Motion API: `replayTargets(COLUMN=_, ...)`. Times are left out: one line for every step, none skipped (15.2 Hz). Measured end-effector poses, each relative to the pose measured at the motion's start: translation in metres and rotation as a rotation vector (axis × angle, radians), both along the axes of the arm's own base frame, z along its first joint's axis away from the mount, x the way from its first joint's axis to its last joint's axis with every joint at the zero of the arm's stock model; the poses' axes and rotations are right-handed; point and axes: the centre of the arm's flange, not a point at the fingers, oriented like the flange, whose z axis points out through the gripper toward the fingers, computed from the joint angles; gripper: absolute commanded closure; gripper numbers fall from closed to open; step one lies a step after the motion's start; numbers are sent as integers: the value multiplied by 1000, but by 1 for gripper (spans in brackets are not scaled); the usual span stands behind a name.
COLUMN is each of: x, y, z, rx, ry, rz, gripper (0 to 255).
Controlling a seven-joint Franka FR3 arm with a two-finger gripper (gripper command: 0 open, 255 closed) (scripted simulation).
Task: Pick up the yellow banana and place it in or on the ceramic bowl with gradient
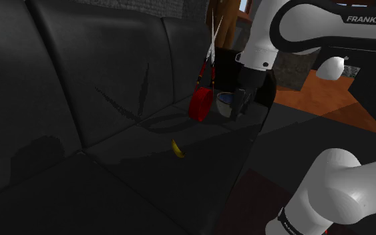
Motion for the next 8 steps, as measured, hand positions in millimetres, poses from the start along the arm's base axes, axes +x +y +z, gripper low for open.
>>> replayTargets(x=0, y=0, z=0, rx=0, ry=0, rz=0, gripper=0)
replayTargets(x=3, y=5, z=-2, rx=-1, ry=2, rz=-8, gripper=0)
replayTargets(x=7, y=12, z=-9, rx=-4, ry=6, rz=-22, gripper=0)
replayTargets(x=14, y=19, z=-15, rx=-6, ry=9, rz=-38, gripper=0)
replayTargets(x=20, y=28, z=-22, rx=-9, ry=14, rz=-56, gripper=0)
replayTargets(x=27, y=38, z=-29, rx=-12, ry=19, rz=-74, gripper=0)
replayTargets(x=32, y=47, z=-37, rx=-15, ry=23, rz=-93, gripper=0)
replayTargets(x=42, y=55, z=-44, rx=-18, ry=27, rz=-112, gripper=0)
